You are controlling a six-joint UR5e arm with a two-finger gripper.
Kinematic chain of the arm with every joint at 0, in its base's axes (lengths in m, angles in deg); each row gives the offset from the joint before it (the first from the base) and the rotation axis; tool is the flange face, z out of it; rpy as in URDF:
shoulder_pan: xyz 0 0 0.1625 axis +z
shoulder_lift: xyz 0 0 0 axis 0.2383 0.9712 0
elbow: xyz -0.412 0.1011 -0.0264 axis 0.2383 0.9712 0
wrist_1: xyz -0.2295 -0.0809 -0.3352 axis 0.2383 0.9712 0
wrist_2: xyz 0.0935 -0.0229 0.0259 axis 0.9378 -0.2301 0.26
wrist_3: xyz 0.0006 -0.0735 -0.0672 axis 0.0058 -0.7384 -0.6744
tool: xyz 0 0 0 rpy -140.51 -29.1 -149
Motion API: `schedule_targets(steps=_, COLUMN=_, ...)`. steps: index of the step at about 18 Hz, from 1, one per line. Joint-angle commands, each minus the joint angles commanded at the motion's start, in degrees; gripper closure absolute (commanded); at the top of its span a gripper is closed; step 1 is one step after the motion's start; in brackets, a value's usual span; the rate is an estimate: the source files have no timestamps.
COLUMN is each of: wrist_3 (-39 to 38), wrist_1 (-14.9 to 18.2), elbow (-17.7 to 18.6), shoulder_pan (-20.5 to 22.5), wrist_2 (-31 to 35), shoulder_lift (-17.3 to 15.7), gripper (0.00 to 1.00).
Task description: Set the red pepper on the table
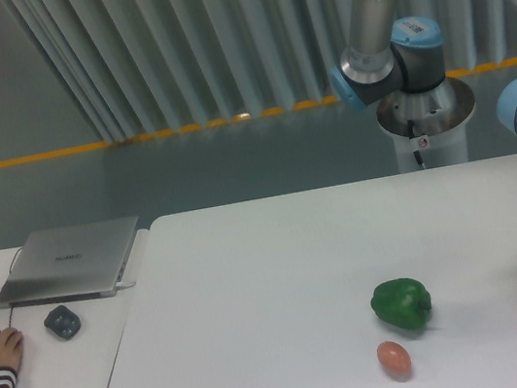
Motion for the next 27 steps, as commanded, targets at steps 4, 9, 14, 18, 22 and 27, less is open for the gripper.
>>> schedule_targets(steps=4, wrist_3=-0.09, wrist_1=0.0, elbow=0.17, shoulder_pan=0.09, wrist_2=0.0, shoulder_lift=0.0, gripper=0.08)
schedule_targets(steps=9, wrist_3=-0.09, wrist_1=0.79, elbow=0.26, shoulder_pan=0.09, wrist_2=0.0, shoulder_lift=0.0, gripper=0.21)
schedule_targets(steps=14, wrist_3=-1.75, wrist_1=2.11, elbow=-0.09, shoulder_pan=0.09, wrist_2=-0.09, shoulder_lift=0.0, gripper=0.34)
schedule_targets(steps=18, wrist_3=-2.55, wrist_1=3.95, elbow=-1.23, shoulder_pan=0.17, wrist_2=-0.35, shoulder_lift=0.0, gripper=0.38)
schedule_targets(steps=22, wrist_3=-3.16, wrist_1=5.97, elbow=-2.2, shoulder_pan=0.17, wrist_2=-0.7, shoulder_lift=0.0, gripper=0.38)
schedule_targets(steps=27, wrist_3=-3.25, wrist_1=9.93, elbow=-4.74, shoulder_pan=0.53, wrist_2=-1.49, shoulder_lift=-0.09, gripper=0.41)
